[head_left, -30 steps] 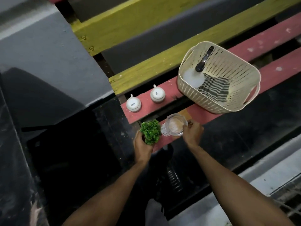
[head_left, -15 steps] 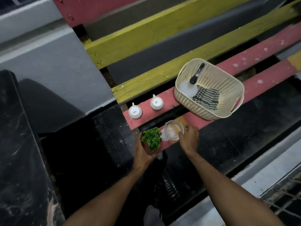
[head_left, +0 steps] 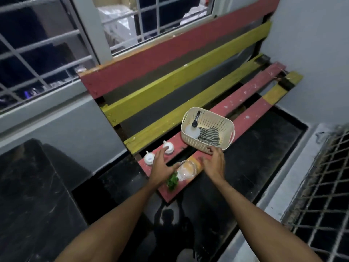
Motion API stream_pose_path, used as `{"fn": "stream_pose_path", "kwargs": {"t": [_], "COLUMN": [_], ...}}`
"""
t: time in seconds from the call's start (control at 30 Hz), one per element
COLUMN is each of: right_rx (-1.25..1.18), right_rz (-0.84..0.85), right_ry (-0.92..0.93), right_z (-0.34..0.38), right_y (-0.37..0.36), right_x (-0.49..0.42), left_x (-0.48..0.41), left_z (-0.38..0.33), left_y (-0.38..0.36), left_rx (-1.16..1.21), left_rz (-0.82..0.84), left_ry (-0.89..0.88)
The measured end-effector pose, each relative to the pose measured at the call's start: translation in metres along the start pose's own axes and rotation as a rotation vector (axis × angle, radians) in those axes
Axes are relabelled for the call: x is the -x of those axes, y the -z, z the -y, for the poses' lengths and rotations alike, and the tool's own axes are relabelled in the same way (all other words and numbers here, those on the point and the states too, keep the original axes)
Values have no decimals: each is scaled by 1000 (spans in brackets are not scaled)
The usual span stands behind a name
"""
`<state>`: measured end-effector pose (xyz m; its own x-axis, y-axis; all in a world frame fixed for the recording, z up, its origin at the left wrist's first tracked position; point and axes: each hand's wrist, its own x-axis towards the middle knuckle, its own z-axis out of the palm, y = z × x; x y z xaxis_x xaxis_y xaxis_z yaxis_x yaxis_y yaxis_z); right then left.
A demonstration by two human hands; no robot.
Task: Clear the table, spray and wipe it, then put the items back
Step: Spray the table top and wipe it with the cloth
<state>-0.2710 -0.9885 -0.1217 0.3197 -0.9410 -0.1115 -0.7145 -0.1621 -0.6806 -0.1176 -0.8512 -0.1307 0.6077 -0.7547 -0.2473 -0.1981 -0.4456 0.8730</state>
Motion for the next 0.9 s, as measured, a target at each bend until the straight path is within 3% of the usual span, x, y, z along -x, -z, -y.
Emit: {"fn": "stream_pose_path", "kwargs": {"t": [0.13, 0.3, 0.43, 0.53, 0.7, 0.8, 0.9], "right_rx": [5, -16, 34, 95, 267, 365, 400], "right_rz": [-7, 106, 247, 381, 543, 530, 385], "right_ry": [-18, -91, -68, -61, -40, 22, 130], "right_z": [-16, -61, -74, -93, -117, -128, -130], "right_y": [11, -18, -36, -60, -93, -109, -119], "right_x": [-58, -171, -214, -244, -263, -261, -262], "left_x": [-62, -173, -212, -241, -266, -272, -269], "left_z": [-35, -41, -41, -28, -11, -4, -1], "left_y": [-24, -92, -118, -140, -162, -171, -173], "left_rx": [-11, -19, -19, -39, -182, -146, -130], "left_rz": [24, 27, 44, -49, -11, -9, -72], "left_ry": [-17, 47, 22, 14, 125, 154, 109]}}
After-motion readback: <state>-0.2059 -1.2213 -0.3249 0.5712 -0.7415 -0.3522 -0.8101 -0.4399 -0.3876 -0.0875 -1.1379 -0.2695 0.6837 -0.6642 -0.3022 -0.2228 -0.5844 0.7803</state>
